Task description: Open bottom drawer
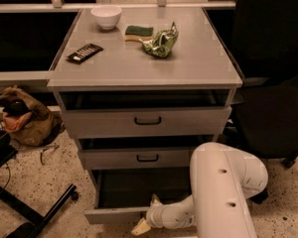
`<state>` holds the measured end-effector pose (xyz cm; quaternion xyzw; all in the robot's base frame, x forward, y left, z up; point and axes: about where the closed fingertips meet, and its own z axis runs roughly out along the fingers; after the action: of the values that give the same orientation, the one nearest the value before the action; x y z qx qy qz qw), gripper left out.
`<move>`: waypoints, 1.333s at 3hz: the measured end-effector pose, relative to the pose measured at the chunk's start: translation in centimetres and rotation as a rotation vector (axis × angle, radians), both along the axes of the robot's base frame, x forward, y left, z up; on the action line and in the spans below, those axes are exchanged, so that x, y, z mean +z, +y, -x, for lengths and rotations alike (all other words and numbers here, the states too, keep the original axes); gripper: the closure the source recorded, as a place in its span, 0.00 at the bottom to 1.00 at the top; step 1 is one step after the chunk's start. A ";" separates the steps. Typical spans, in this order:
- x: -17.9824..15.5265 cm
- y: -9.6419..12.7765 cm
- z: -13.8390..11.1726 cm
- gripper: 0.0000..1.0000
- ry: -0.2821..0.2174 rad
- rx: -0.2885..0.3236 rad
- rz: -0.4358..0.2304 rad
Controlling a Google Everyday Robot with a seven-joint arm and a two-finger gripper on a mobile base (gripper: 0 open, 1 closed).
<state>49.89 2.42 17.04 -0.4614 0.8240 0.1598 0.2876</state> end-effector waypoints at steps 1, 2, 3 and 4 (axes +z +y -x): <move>0.0 0.3 0.3 0.00 0.025 0.017 0.000; 1.0 2.6 -0.6 0.00 0.067 0.057 -0.009; 0.8 4.8 1.4 0.00 0.185 0.106 -0.033; 0.8 5.4 3.0 0.00 0.257 0.136 -0.039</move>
Offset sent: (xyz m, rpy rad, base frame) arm -0.0943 0.0364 -0.0009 -0.0825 0.5320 0.3230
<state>46.93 7.86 17.87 -0.4862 0.8175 0.2527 0.1771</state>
